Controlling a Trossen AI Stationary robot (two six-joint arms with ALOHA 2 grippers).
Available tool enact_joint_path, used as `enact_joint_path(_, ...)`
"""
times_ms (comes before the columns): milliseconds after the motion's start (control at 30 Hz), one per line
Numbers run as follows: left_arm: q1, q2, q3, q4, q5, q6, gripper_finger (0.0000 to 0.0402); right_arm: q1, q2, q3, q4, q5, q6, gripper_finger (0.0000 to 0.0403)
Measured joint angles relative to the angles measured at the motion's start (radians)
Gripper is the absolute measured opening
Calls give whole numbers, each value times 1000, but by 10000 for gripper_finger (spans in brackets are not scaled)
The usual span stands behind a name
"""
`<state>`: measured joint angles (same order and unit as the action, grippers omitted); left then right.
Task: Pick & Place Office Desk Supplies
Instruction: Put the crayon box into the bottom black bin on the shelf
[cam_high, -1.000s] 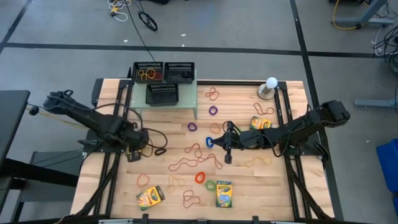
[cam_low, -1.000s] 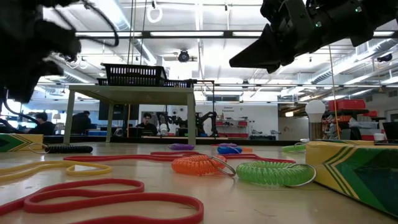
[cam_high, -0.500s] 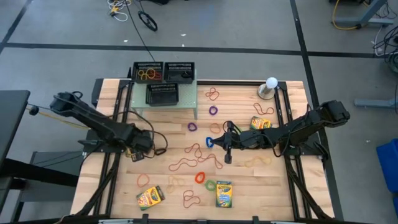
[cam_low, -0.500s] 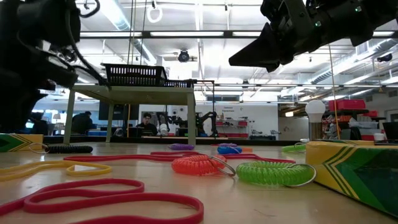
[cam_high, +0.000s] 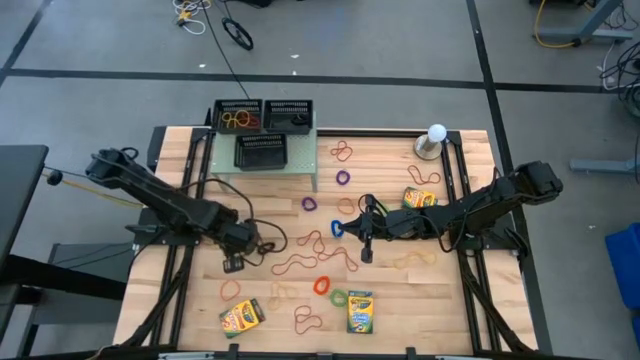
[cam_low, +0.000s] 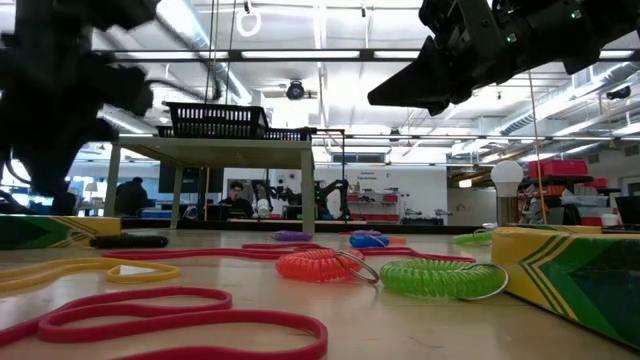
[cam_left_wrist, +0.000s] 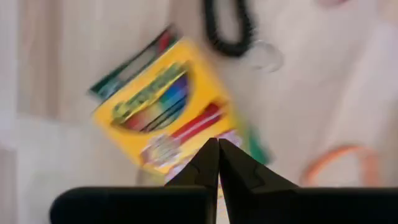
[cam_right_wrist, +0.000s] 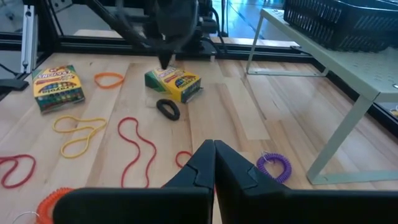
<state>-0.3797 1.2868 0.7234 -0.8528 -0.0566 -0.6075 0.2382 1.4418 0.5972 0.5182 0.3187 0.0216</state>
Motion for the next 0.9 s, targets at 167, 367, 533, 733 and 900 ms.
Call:
enact_joint_path(167,1,0,58,-43,-24,68,73,0,0,0,1,-1,0,6)
enact_joint_path(367,53,-1,86,-16,-101,293,131,0,0,0,2,-1,-1,6)
enact_joint_path(533,146,32,86,23,-55,454,169,0,0,0,2,-1,-1,6)
enact_joint_path(733,207,143,86,61,24,629,189,0,0,0,2,-2,-1,6)
enact_joint_path(900,231,223,88,60,34,701,183,1,0,0,2,-5,-2,6)
